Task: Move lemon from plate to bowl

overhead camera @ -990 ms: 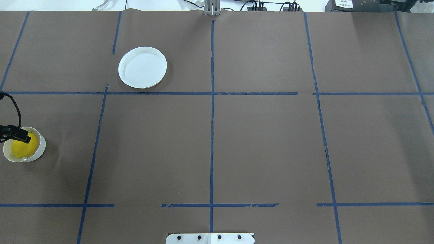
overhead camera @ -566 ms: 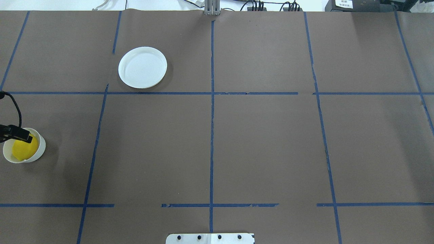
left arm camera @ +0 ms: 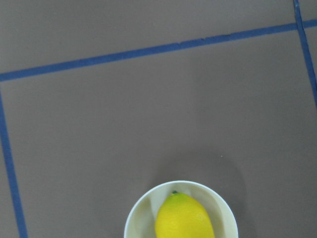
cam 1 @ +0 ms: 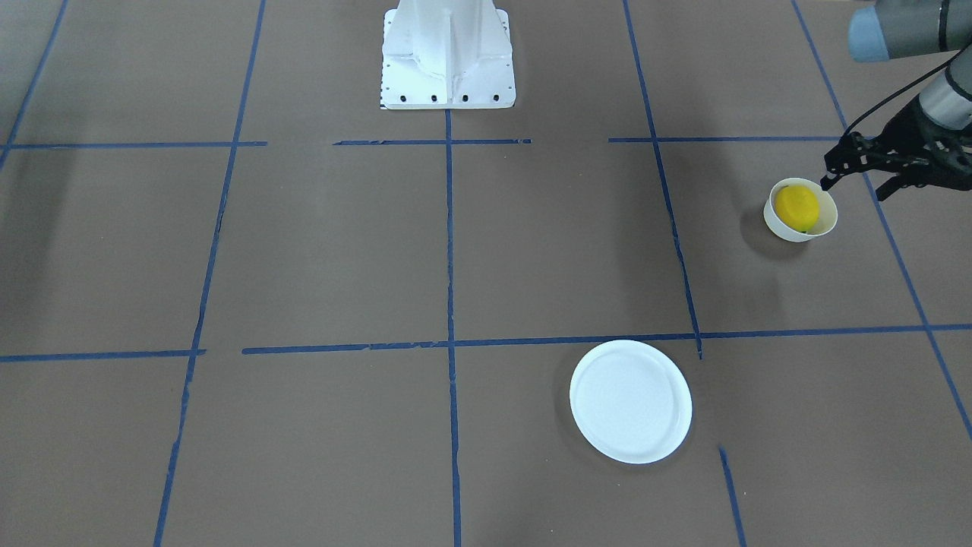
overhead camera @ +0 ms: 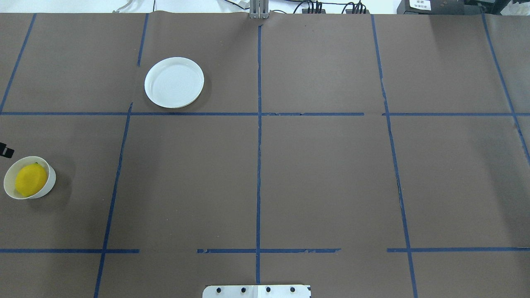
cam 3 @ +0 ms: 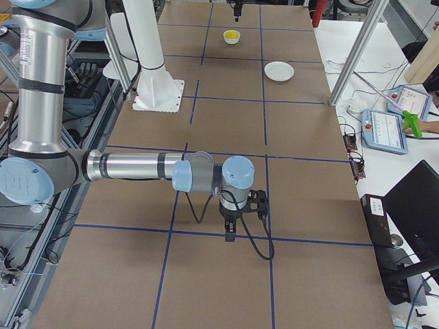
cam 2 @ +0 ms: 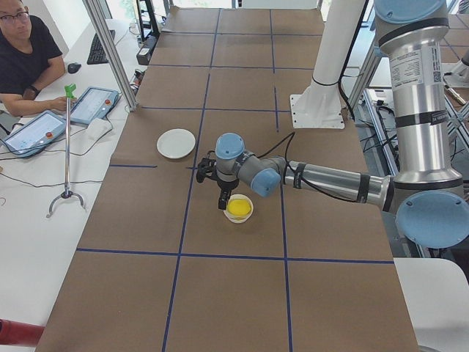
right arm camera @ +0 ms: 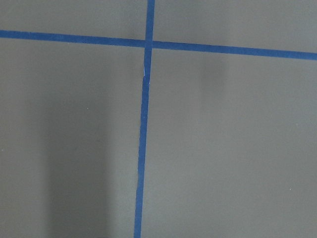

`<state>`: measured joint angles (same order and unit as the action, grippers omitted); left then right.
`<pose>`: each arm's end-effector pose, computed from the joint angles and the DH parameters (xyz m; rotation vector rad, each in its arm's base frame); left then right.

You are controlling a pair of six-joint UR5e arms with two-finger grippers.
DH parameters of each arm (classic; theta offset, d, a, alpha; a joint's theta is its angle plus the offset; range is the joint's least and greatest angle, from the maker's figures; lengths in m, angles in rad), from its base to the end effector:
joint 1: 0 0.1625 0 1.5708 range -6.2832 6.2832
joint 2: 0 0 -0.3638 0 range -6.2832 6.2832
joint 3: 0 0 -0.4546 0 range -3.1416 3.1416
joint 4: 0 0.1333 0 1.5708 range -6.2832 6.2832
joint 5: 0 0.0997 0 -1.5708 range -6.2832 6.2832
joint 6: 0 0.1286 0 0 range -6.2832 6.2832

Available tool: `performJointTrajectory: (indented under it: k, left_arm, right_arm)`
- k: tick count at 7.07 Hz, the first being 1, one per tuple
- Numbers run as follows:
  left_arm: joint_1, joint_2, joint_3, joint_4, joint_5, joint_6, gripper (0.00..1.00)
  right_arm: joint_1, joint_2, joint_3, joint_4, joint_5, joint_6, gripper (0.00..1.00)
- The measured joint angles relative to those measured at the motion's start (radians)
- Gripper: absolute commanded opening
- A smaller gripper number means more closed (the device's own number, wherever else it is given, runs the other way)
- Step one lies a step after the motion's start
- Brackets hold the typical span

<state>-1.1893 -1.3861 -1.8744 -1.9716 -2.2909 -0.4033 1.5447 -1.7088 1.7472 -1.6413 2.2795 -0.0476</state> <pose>0.1483 -0.4999 0.5006 0.1900 0.8398 0.1666 0.0365 -0.5019 0.6062 -0.0231 -0.7090 -0.0592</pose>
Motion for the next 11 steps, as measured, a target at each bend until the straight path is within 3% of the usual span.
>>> performJointTrajectory:
  k: [4,7,11]
  left_arm:
    - [-0.242,-0.008,-0.01,0.271,-0.001,0.349,1.0]
    - [-0.34,0.0,0.01,0.408,-0.002,0.395,1.0]
    - [-0.363,0.009,0.087,0.443,-0.049,0.397,1.0]
  right_arm:
    - [0.0,0.0,0.0,0.0,0.0,0.0,1.0]
    - [0.0,0.0,0.0,0.0,0.0,0.0,1.0]
    - [0.0,0.0,0.0,0.0,0.0,0.0,1.0]
